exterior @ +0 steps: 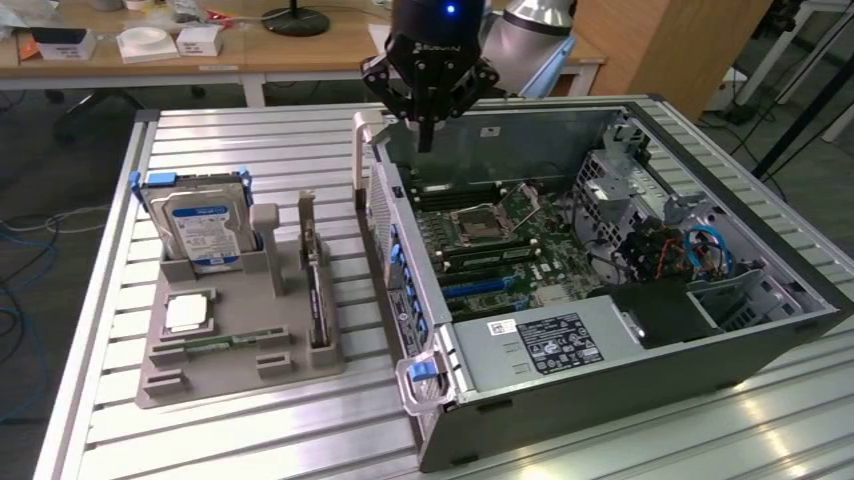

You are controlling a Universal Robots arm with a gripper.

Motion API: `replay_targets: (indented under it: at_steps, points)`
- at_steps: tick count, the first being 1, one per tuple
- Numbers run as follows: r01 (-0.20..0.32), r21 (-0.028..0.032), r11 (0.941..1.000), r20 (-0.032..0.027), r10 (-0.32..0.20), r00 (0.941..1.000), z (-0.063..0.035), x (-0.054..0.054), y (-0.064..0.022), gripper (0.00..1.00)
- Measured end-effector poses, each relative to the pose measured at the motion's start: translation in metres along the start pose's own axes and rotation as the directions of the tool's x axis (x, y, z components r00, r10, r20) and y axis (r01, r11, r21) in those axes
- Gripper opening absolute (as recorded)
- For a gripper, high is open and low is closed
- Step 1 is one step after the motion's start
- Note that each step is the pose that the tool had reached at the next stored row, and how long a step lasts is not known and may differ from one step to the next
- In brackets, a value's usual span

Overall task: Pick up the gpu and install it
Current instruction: 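Reach for the gpu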

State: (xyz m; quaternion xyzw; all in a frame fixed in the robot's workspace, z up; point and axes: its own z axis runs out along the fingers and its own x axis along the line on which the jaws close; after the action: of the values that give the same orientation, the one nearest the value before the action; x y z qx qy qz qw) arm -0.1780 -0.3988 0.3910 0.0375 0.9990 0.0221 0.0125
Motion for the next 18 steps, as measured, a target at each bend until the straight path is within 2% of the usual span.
replay_targets:
  at_steps: [18]
  points:
    - [0.0,0.0,1.0,0.0,0.0,1.0,0.0002,0.013,-0.001,0.11]
